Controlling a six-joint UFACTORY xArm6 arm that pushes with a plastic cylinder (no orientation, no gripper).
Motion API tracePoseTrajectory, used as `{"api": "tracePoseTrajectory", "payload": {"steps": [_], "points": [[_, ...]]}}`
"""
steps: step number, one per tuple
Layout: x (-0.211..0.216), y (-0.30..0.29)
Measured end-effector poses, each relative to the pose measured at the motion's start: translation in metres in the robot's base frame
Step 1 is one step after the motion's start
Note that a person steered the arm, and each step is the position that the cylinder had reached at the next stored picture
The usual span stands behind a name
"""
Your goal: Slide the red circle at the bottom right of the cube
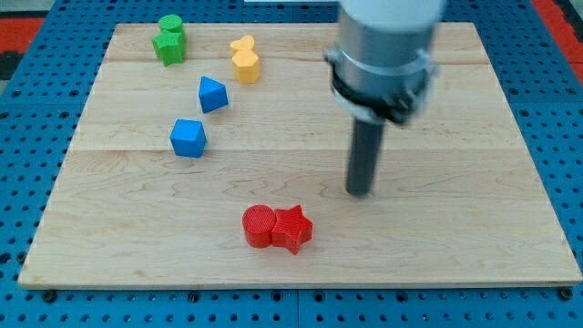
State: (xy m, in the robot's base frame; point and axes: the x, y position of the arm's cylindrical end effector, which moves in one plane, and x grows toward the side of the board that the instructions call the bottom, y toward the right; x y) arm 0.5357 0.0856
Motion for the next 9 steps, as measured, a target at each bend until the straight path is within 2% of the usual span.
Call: {"api": "tracePoseTrajectory", "payload": {"steps": [1,2,3,5,6,7,8,9], "points": [[0.069,-0.06],[0.057,-0.106],[0.022,-0.124],[-0.006,-0.167],[-0.017,-0.176],[-0.04,-0.153],[-0.039,-0.153],[-0.009,-0.164]]}}
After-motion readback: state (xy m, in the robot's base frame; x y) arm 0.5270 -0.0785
